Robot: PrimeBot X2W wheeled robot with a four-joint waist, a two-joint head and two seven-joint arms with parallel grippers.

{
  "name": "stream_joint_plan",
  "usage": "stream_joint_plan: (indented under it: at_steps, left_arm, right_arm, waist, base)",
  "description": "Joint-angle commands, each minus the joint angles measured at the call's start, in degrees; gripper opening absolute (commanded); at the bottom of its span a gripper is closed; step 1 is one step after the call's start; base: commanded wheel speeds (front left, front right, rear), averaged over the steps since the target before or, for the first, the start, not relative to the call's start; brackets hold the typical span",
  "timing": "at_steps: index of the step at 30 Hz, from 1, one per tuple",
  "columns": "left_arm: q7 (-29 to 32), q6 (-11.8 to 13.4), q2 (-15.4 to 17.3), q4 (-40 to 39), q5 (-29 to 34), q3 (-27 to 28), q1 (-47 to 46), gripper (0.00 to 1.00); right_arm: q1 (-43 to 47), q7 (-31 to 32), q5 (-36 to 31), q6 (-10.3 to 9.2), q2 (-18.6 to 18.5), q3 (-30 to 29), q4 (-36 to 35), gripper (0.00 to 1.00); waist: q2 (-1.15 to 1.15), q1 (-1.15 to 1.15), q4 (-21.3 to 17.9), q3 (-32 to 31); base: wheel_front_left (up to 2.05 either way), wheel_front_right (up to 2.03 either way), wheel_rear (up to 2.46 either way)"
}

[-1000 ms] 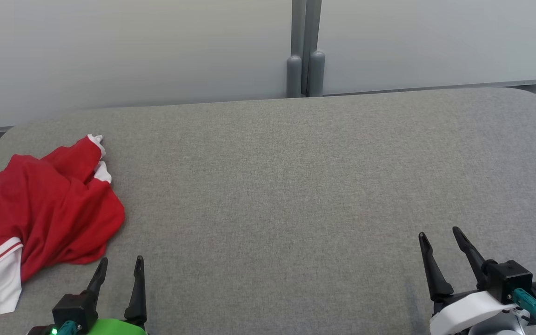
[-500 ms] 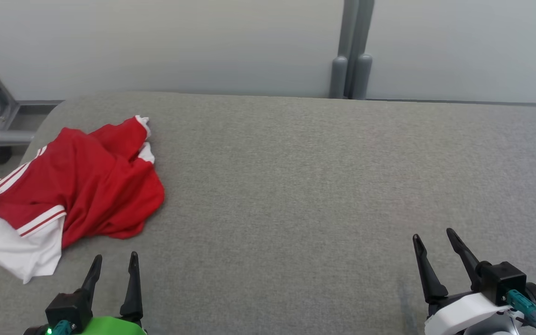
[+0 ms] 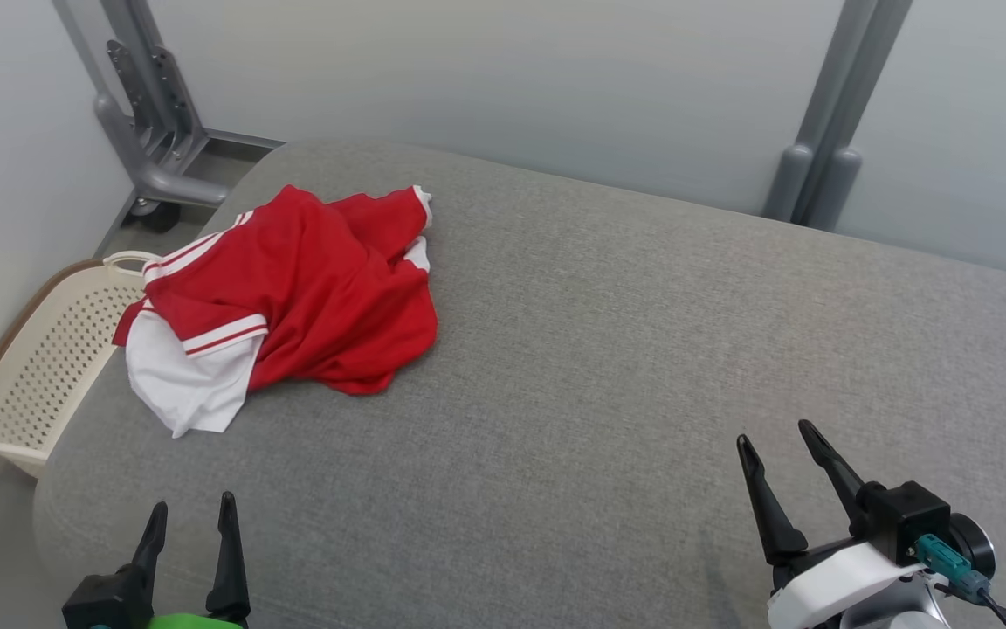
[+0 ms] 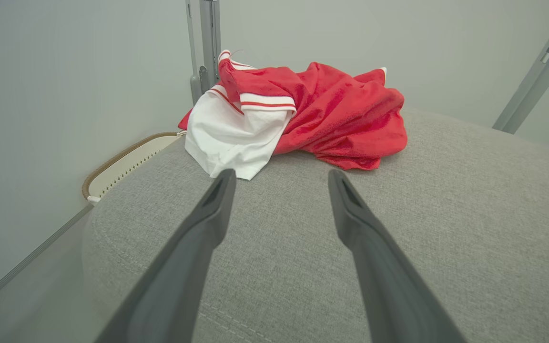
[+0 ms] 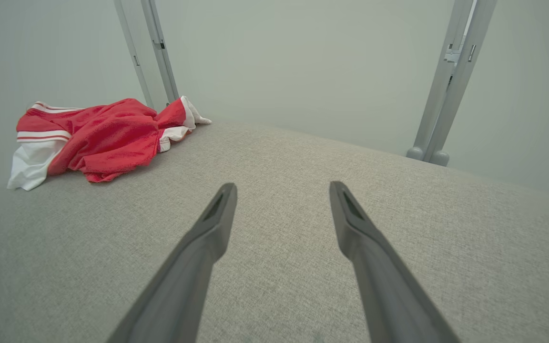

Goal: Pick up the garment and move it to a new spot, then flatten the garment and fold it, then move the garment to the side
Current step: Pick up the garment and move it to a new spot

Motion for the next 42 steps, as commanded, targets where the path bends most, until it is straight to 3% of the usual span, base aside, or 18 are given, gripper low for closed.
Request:
stream_joint_plan:
  at_steps: [1,10,16,25,32,42]
  left_arm:
    - [0.0,-0.1,-0.2,-0.4,-0.1,0.3,0.9,1.0]
    - [0.0,-0.1,-0.5,-0.2,-1.7,0.2,-0.1,1.0]
    - [1.1,-0.1,0.1,1.9,-4.7,-1.7,-6.1,1.0]
    - [20.0,-0.1,3.8,5.1,-8.9,-3.9,-23.6,1.0]
    - [33.8,-0.1,7.4,7.0,-13.6,-11.7,-34.7,1.0]
    - [40.6,-0.1,13.1,15.4,-15.6,-18.9,-42.5,1.0]
  right_arm:
    - [-0.7,-0.2,0.1,0.01,-0.1,0.2,0.1,1.0]
    - [-1.1,-0.2,-0.2,0.01,-0.2,1.6,-0.9,1.0]
    - [-3.2,-0.2,-0.6,0.01,-1.3,2.4,-3.2,1.0]
    - [-8.8,-0.2,-1.4,0.01,-3.1,4.4,-5.7,1.0]
    - [-12.0,-0.2,-0.8,0.01,-4.1,5.6,-5.1,1.0]
    - [-14.4,-0.2,-0.2,0.01,-4.6,7.2,-4.5,1.0]
  waist:
    - [0.67,0.0,2.7,-0.5]
    - [0.67,0.0,1.9,1.2]
    - [0.67,0.0,0.7,5.6]
    - [0.67,0.0,-1.2,14.2]
    - [0.67,0.0,-2.8,18.0]
    - [0.67,0.0,-5.9,20.7]
  base:
    - [0.0,0.0,0.0]
    - [0.0,0.0,0.0]
    - [0.0,0.0,0.0]
    - [0.0,0.0,0.0]
    - [0.0,0.0,0.0]
    - [0.0,0.0,0.0]
